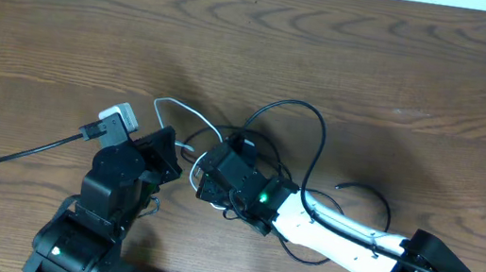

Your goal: Untangle cables

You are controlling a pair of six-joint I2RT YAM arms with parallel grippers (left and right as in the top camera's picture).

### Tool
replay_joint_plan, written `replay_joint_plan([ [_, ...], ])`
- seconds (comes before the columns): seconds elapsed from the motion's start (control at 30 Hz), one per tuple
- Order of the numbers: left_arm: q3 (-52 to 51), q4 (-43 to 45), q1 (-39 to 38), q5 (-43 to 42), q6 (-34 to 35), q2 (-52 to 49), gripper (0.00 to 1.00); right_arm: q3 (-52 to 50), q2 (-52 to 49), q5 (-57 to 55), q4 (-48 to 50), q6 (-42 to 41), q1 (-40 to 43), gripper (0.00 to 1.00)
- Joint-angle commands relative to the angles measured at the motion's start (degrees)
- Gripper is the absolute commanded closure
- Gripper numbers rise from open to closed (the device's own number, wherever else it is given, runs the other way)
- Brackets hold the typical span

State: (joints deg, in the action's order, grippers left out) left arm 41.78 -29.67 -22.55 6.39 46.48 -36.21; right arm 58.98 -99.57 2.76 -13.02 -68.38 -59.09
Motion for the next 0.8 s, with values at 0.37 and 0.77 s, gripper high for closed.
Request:
replay_joint_plan([
  [0.37,1.7,-0.3,0.3,1.2,-1.7,0.3,0.92,0.2,24.4,2.8,-0.1,27.3,3.0,0.99],
  [0.77,1.7,-0.3,0.3,1.2,-1.7,0.3,0.92,0.2,37.5,-4.3,-6.5,35.9,3.8,0.99],
])
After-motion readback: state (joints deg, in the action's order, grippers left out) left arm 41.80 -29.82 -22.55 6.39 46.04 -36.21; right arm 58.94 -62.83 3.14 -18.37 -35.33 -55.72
